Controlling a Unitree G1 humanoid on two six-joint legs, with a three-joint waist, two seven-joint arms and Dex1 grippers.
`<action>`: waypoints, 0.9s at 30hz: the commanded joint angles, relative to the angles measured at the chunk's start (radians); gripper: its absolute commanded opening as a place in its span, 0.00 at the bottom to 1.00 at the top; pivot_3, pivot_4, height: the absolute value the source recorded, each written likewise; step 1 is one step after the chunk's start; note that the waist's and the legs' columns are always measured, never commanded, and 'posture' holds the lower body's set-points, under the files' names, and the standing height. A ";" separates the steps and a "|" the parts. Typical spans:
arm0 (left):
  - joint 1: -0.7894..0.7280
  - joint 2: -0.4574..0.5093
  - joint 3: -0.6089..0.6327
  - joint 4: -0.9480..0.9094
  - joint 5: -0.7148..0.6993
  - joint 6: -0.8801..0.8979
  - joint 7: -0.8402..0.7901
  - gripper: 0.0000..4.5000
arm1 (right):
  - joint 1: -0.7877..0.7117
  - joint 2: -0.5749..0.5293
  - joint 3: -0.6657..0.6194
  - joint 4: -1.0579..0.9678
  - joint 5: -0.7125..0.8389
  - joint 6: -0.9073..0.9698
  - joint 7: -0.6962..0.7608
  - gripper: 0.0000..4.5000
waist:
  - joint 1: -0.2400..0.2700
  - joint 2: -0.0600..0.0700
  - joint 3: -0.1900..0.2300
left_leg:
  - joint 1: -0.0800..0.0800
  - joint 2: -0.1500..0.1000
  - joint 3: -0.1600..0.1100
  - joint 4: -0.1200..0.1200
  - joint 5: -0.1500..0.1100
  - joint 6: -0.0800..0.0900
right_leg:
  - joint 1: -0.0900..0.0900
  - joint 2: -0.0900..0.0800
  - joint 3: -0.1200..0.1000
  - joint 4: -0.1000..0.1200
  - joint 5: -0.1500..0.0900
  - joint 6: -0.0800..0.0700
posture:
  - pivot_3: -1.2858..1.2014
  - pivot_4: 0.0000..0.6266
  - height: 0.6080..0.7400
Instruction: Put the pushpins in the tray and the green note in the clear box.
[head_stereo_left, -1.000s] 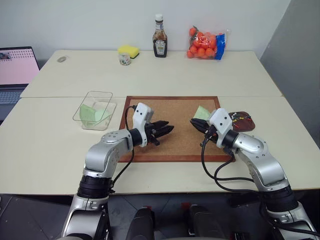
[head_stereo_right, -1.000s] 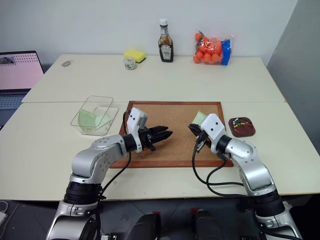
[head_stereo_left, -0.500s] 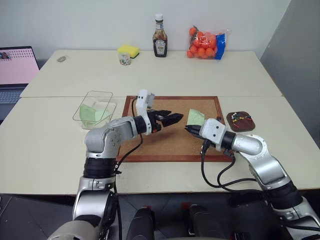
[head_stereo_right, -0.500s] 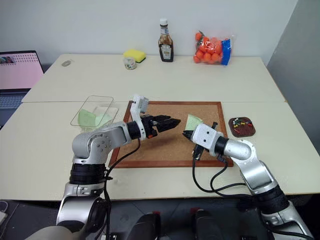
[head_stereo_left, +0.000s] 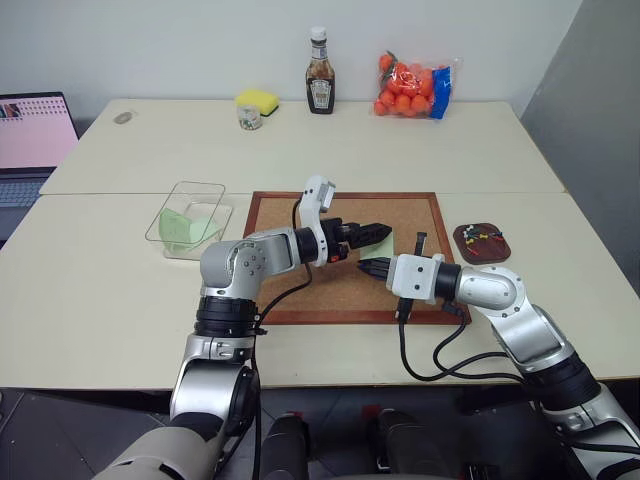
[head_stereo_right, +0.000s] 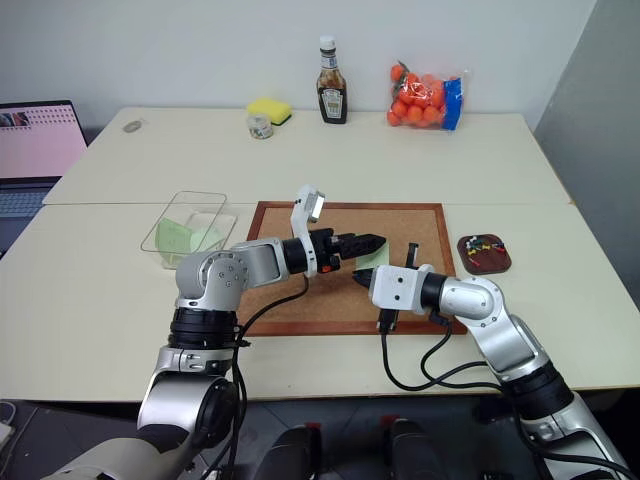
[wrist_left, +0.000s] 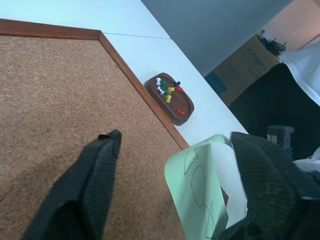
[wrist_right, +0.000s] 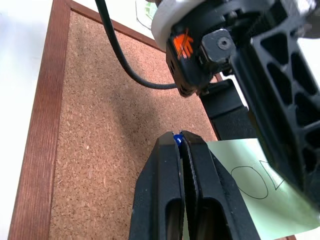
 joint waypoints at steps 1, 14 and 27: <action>-0.028 -0.011 0.037 0.006 -0.030 0.008 0.013 0.60 | -0.024 -0.008 -0.013 -0.015 -0.009 -0.037 0.006 0.00 | 0.000 0.000 0.000 | 0.000 0.000 0.000 0.000 0.000 0.000 | 0.000 0.000 0.000 0.000 0.000 0.000 | 0.52 0.24 1.00; -0.015 -0.023 0.065 0.020 -0.055 0.018 0.022 0.07 | -0.040 -0.024 -0.030 0.014 -0.019 -0.094 -0.004 0.00 | 0.001 0.000 0.000 | 0.000 0.000 0.000 0.000 0.000 0.000 | 0.000 0.000 0.000 0.000 0.000 0.000 | 0.52 0.24 1.00; -0.021 -0.025 0.064 0.050 -0.028 -0.027 0.040 0.00 | -0.066 -0.002 -0.068 0.019 0.010 -0.140 -0.042 0.00 | 0.000 0.000 0.000 | 0.000 0.000 0.000 0.000 0.000 0.000 | 0.000 0.000 0.000 0.000 0.001 -0.002 | 0.52 0.24 1.00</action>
